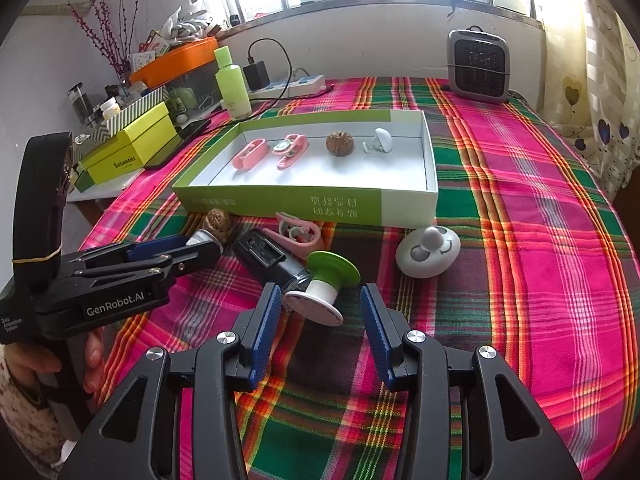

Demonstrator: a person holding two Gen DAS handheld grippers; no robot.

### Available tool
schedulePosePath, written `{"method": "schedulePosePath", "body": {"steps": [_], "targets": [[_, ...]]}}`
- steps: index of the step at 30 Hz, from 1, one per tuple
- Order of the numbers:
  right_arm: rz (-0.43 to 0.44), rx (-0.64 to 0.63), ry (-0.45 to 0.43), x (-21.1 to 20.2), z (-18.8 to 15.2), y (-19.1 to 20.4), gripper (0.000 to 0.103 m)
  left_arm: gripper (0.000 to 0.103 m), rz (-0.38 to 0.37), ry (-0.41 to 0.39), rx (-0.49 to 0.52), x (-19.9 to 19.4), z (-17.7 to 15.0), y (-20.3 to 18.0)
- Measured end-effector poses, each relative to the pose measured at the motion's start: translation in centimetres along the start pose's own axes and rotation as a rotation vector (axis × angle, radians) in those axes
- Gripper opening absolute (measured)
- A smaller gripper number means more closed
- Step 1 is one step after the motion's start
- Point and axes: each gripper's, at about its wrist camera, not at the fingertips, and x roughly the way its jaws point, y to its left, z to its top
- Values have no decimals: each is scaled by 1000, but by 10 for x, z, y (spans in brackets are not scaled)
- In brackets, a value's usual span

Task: Organize objects
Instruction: 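Grasp the green-topped spool with the right gripper while the left grasps the white container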

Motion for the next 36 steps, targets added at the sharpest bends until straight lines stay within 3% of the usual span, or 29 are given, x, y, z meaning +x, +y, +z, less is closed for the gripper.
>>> {"method": "schedulePosePath", "body": {"steps": [13, 16, 36], "targets": [[-13, 22, 16, 1, -2, -8, 43, 42, 7, -9, -11, -1, 0, 6], [-19, 10, 12, -1, -3, -9, 34, 42, 9, -10, -10, -1, 0, 6], [-98, -7, 19, -12, -8, -19, 34, 36, 14, -11, 0, -1, 1, 8]]}}
